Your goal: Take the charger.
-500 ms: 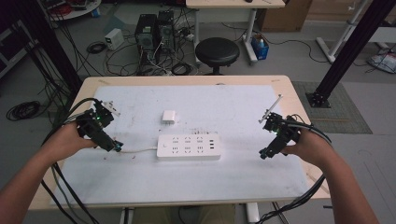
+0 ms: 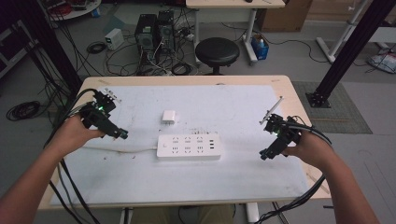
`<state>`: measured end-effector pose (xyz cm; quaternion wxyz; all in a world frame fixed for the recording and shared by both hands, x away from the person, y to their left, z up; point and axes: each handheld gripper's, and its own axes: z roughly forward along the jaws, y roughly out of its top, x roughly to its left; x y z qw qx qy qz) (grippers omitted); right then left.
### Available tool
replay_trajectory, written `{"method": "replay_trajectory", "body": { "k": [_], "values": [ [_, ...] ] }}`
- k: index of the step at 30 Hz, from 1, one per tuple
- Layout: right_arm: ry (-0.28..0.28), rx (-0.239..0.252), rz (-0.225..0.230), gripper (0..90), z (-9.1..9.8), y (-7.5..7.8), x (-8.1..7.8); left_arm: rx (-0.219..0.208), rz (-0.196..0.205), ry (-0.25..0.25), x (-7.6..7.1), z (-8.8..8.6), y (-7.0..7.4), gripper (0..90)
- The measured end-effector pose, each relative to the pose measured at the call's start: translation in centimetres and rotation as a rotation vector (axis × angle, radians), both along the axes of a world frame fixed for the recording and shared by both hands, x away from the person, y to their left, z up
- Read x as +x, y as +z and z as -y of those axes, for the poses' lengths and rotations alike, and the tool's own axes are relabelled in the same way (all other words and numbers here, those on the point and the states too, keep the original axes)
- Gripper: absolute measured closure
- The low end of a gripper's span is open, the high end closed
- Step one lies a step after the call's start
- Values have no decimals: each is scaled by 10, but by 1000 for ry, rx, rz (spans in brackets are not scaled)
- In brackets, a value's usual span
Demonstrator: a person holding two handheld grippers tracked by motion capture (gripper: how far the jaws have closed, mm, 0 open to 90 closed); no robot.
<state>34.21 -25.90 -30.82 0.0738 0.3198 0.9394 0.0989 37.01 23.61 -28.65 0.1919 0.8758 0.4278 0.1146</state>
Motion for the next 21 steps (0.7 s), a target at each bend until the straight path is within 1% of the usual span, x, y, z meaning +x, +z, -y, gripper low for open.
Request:
{"method": "replay_trajectory", "body": {
  "k": [2, 3, 4, 6, 7, 8, 11, 14, 16, 17, 18, 19, 20, 21],
  "values": [
    [5, 1, 6, 17, 1, 0, 1, -23, -7, 57, 8, 7, 2, 58],
    [1, 7, 6, 18, 1, 0, 1, -41, -7, 136, 17, 15, 4, 58],
    [1, 7, 6, 18, 1, 0, 1, -41, -7, 136, 17, 15, 4, 58],
    [9, 10, 4, 18, 2, -1, 1, -57, -6, 207, 27, 24, 5, 58],
    [5, 8, 2, 18, 3, -2, 1, -63, -12, 250, 37, 36, 5, 58],
    [7, 7, 1, 17, 3, -2, 1, -63, -12, 250, 37, 36, 5, 58],
    [7, 10, 0, 18, 4, -3, 2, -62, -28, 293, 52, 53, 1, 58],
    [6, 7, -1, 17, 4, -3, 2, -65, -45, 333, 65, 68, -9, 58],
    [12, 7, -3, 17, 5, -4, 2, -61, -44, 372, 72, 75, -16, 58],
    [12, 5, -3, 17, 7, -5, 2, -65, -40, 420, 80, 81, -23, 58],
    [12, 8, -4, 17, 7, -5, 2, -65, -40, 420, 80, 81, -23, 58],
    [6, 9, -4, 17, 8, -5, 2, -73, -41, 464, 87, 87, -29, 58],
    [6, 9, -4, 17, 8, -5, 2, -73, -41, 464, 87, 87, -29, 58],
    [10, 8, -4, 18, 9, -6, 2, -76, -49, 477, 90, 89, -32, 58]
  ]
}}
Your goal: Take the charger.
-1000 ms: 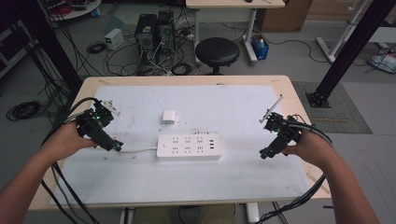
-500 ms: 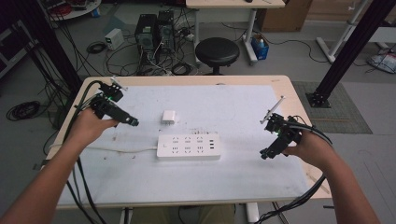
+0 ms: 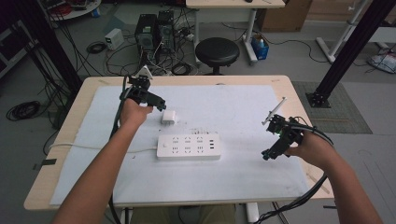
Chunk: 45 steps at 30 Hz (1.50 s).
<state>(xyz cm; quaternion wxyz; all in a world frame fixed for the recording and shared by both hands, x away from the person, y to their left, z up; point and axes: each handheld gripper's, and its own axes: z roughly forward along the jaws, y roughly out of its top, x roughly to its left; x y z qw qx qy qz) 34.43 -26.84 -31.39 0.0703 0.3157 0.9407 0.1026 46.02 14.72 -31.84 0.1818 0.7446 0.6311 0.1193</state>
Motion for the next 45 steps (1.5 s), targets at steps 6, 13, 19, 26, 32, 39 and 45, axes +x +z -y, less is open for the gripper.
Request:
{"method": "replay_trajectory", "body": {
  "k": [6, 13, 19, 26, 32, 39, 45],
  "values": [
    [1, 5, -4, 17, 4, -3, -1, -3, -18, 66, 18, 17, -21, 58],
    [3, 11, -12, 17, 7, -5, -1, 34, -32, 78, 29, 40, -46, 58],
    [8, 15, -17, 17, 7, -5, -3, 50, -57, 80, 36, 49, -68, 58],
    [4, 23, -16, 18, 7, -4, -3, 49, -85, 82, 41, 53, -83, 81],
    [11, 25, -13, 18, 6, -4, -3, 43, -97, 73, 42, 52, -89, 171],
    [0, 31, -8, 18, 10, -4, -3, 23, -99, 40, 42, 48, -92, 302],
    [-4, 35, -10, 18, 11, -6, -3, 13, -105, 11, 43, 46, -93, 383]
  ]
}}
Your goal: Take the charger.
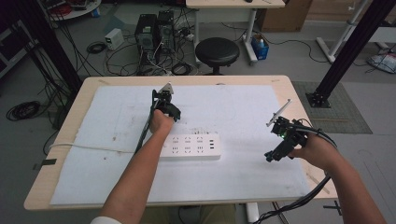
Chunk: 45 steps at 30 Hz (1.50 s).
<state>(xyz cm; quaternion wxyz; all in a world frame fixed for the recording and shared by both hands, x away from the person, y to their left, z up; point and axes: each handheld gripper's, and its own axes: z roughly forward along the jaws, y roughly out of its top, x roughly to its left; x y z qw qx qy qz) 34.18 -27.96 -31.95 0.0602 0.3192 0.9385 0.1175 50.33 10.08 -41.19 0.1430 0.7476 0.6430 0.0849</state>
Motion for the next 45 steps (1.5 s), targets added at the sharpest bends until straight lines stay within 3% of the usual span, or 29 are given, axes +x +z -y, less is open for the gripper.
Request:
{"method": "replay_trajectory", "body": {
  "k": [2, 9, 15, 17, 21, 26, 29, 32, 34, 35, 36, 39, 40, 45],
  "values": [
    [5, -4, 2, 18, 1, 0, 0, -4, 9, -9, 0, -1, 1, 421],
    [-7, 5, 4, 19, 2, 1, 0, 9, 71, -63, -5, -6, 11, 424],
    [-2, 7, 7, 19, 0, 1, 0, -14, 111, -125, -12, -14, 26, 425],
    [7, 3, 19, 19, -2, 1, 0, -30, 142, -191, -19, -23, 37, 425],
    [20, -3, 31, 19, -4, 2, 0, -68, 194, -252, -28, -39, 55, 425],
    [16, 6, 47, 19, -8, 5, -1, -86, 267, -364, -43, -57, 77, 425],
    [16, 8, 47, 19, -9, 6, -1, -92, 282, -392, -47, -60, 81, 425],
    [27, 5, 51, 19, -12, 6, -2, -82, 323, -558, -66, -66, 99, 425],
    [25, 8, 53, 19, -12, 8, -3, -90, 328, -610, -73, -66, 105, 425],
    [25, 8, 53, 19, -12, 8, -3, -90, 328, -610, -73, -66, 105, 425],
    [34, 13, 58, 19, -13, 9, -3, -86, 331, -658, -80, -65, 110, 425],
    [37, 15, 63, 19, -15, 12, -5, -85, 338, -691, -87, -65, 115, 425],
    [46, 17, 68, 19, -16, 13, -5, -81, 343, -731, -94, -67, 121, 425],
    [56, 29, 81, 19, -22, 17, -5, -111, 371, -791, -110, -74, 131, 425]
  ]
}}
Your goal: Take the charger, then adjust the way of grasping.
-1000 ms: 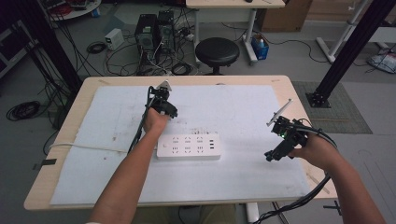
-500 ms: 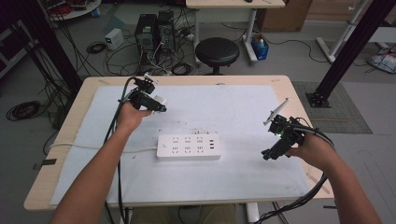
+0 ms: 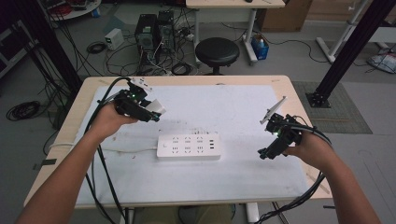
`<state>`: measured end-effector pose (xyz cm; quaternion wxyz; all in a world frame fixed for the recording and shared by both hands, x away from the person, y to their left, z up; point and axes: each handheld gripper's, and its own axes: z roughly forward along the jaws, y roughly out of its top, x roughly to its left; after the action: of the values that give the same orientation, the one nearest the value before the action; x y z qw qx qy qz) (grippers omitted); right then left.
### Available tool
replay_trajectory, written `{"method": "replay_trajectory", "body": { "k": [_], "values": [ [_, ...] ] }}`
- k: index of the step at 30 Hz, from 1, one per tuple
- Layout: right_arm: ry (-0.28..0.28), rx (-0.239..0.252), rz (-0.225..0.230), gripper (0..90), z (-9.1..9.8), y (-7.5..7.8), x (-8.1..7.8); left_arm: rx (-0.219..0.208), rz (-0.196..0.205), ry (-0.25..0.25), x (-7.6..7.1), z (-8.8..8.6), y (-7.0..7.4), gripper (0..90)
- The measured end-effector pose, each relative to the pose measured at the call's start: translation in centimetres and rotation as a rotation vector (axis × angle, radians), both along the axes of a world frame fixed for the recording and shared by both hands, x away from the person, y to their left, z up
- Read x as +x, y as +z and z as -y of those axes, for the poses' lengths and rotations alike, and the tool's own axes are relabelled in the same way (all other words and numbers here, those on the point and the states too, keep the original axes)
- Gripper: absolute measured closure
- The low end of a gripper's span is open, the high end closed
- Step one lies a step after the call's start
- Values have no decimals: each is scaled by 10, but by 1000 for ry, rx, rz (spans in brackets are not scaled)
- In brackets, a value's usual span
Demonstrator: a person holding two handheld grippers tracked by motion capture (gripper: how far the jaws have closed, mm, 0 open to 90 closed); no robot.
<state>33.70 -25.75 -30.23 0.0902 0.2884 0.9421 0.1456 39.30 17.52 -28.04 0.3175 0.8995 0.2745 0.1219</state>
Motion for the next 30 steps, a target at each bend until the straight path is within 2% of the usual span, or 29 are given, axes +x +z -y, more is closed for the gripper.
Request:
{"method": "replay_trajectory", "body": {
  "k": [2, 3, 5, 10, 12, 15, 18, 22, 26, 30],
  "values": [
    [3, 3, 1, 19, -1, 1, 0, 3, 6, -14, -2, -1, 2, 425],
    [9, 6, 3, 19, -2, 1, 0, 0, 19, -51, -9, -6, 7, 425],
    [19, 2, 5, 20, -4, 1, 0, -8, 23, -79, -14, -8, 12, 425],
    [-3, 12, 8, 19, -2, -1, 0, -15, 38, -114, -22, -10, 19, 425],
    [-8, 6, 9, 19, -1, -1, 1, -4, 41, -134, -25, -9, 21, 425],
    [-12, 28, 21, 19, -2, 1, 1, 14, 49, -156, -28, -7, 23, 424],
    [-37, 39, 31, 19, -3, 3, 1, 6, 57, -172, -34, -7, 26, 424],
    [-56, 57, 48, 19, -7, 3, 0, 19, 74, -202, -43, -5, 27, 424],
    [-85, 132, 77, 19, -12, 4, -1, 11, 93, -231, -53, -1, 26, 424],
    [-108, 201, 62, 19, -17, 5, 0, 19, 112, -267, -62, 4, 26, 424]
  ]
}}
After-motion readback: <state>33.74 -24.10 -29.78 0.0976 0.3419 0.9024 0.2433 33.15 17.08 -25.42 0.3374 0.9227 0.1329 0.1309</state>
